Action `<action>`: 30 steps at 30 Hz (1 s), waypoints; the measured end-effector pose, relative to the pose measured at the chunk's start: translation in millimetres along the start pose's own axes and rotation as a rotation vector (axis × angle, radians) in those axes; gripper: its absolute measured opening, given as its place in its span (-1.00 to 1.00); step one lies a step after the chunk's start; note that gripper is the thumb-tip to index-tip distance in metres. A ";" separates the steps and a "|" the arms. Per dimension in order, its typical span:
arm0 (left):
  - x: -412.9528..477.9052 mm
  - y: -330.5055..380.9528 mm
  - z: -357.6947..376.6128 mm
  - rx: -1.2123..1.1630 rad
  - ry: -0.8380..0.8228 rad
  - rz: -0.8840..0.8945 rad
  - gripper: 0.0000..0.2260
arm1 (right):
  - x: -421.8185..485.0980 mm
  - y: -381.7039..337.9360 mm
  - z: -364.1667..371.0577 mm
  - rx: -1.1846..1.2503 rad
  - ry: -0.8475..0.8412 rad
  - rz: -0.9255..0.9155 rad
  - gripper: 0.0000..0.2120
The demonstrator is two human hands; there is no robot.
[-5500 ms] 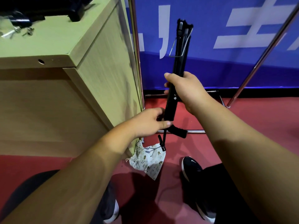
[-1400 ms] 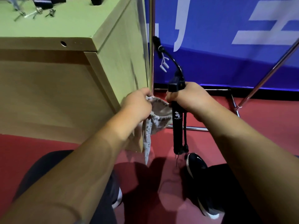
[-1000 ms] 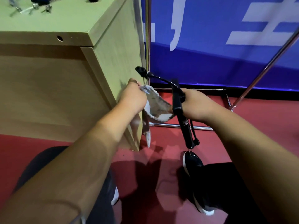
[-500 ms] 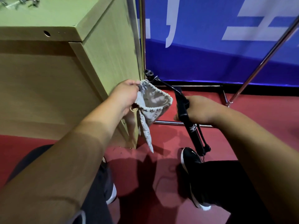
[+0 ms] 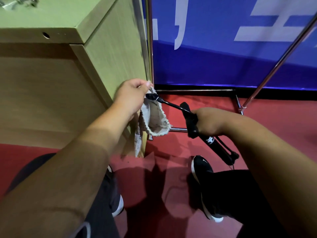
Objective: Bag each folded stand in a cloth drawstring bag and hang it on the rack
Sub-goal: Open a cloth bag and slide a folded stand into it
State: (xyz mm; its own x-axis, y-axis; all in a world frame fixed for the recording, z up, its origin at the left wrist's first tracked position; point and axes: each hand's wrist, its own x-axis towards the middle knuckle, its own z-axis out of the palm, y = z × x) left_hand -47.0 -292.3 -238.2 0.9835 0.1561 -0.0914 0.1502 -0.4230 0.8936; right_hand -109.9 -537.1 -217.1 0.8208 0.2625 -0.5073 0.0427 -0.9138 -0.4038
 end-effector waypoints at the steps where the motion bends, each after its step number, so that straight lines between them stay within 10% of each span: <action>1: 0.0 -0.6 0.3 -0.011 -0.011 -0.006 -0.86 | -0.1 -0.3 0.5 -0.003 -0.009 -0.004 -0.86; 30: 3.9 0.2 -1.2 0.015 -0.087 -0.195 -0.90 | 6.0 3.7 7.1 0.035 -0.304 -0.204 -0.76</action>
State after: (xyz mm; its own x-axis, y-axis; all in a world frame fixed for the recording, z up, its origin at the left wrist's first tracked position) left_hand -43.2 -290.6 -237.9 0.9405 0.1586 -0.3005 0.3396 -0.4059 0.8485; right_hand -108.9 -536.7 -227.0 0.5906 0.5230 -0.6146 0.1645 -0.8236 -0.5428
